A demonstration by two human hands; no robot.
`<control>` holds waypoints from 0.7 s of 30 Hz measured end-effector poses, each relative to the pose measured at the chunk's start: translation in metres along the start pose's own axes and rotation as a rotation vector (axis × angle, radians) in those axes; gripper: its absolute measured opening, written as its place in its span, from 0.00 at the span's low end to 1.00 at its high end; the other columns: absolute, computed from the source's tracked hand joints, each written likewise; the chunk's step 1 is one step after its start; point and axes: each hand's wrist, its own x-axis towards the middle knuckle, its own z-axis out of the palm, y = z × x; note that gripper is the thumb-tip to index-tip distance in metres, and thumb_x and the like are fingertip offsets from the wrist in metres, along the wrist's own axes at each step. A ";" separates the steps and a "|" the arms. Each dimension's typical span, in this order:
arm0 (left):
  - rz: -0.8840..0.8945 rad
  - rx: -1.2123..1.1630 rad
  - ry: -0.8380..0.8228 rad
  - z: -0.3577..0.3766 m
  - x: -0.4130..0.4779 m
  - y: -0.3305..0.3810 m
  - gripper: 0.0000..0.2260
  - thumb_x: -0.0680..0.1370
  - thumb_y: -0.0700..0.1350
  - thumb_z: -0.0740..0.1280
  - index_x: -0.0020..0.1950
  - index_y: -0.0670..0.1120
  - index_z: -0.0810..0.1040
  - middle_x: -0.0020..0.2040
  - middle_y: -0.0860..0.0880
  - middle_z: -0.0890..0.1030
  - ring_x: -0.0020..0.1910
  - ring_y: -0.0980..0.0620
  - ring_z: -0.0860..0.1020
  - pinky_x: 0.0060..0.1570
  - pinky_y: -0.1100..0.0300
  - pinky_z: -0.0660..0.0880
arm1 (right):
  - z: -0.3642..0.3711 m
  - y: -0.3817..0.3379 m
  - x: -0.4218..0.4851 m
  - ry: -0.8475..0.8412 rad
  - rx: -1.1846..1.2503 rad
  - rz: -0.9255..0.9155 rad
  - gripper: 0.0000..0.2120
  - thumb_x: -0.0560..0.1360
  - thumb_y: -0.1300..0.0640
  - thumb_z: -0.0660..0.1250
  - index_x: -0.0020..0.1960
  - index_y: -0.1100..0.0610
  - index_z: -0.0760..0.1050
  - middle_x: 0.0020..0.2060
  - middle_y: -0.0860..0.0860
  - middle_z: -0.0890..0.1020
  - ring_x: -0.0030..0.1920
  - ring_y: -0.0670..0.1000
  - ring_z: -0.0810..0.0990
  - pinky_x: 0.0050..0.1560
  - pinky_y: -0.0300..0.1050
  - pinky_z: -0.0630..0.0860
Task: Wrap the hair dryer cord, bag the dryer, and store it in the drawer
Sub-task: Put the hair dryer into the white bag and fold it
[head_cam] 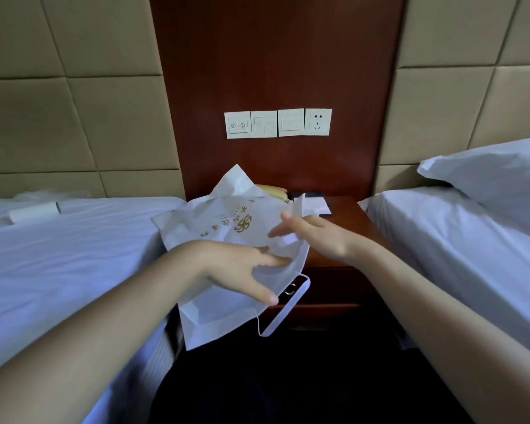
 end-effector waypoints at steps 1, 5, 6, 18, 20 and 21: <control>0.040 -0.065 -0.038 0.000 -0.003 -0.001 0.29 0.75 0.60 0.65 0.73 0.66 0.58 0.79 0.56 0.48 0.77 0.58 0.49 0.75 0.57 0.51 | 0.004 0.007 0.001 -0.043 0.005 0.042 0.25 0.77 0.36 0.47 0.53 0.47 0.79 0.64 0.48 0.77 0.65 0.45 0.71 0.69 0.45 0.61; 0.108 -0.282 -0.069 0.004 -0.005 -0.016 0.15 0.77 0.57 0.64 0.63 0.62 0.76 0.73 0.58 0.66 0.73 0.63 0.61 0.73 0.60 0.57 | 0.011 0.038 0.008 -0.059 0.016 0.124 0.26 0.78 0.38 0.47 0.56 0.49 0.78 0.65 0.48 0.74 0.68 0.46 0.68 0.69 0.45 0.58; 0.091 -0.306 -0.040 0.006 -0.002 -0.022 0.13 0.78 0.55 0.63 0.61 0.59 0.78 0.69 0.59 0.72 0.69 0.64 0.66 0.72 0.61 0.59 | 0.013 0.045 0.011 -0.048 -0.002 0.145 0.25 0.79 0.39 0.48 0.58 0.51 0.78 0.65 0.48 0.74 0.68 0.47 0.67 0.68 0.45 0.59; -0.234 -0.441 0.329 0.023 0.082 -0.058 0.12 0.78 0.52 0.62 0.56 0.47 0.78 0.53 0.48 0.80 0.52 0.48 0.80 0.45 0.55 0.78 | -0.002 0.051 0.052 0.607 -0.629 -0.028 0.18 0.75 0.56 0.63 0.65 0.55 0.71 0.58 0.55 0.76 0.59 0.58 0.71 0.51 0.48 0.70; -0.289 -0.429 0.608 0.018 0.099 -0.059 0.11 0.77 0.52 0.63 0.51 0.46 0.78 0.48 0.48 0.81 0.51 0.46 0.80 0.50 0.53 0.76 | -0.014 0.053 0.066 0.496 -0.485 0.041 0.21 0.75 0.57 0.63 0.67 0.55 0.69 0.62 0.56 0.72 0.61 0.58 0.72 0.53 0.46 0.70; -0.305 -0.429 0.748 0.014 0.108 -0.060 0.11 0.77 0.51 0.63 0.52 0.46 0.77 0.50 0.49 0.80 0.54 0.46 0.78 0.53 0.52 0.75 | -0.019 0.056 0.072 0.399 -0.381 0.088 0.21 0.75 0.59 0.63 0.68 0.55 0.68 0.62 0.56 0.72 0.58 0.57 0.74 0.51 0.44 0.71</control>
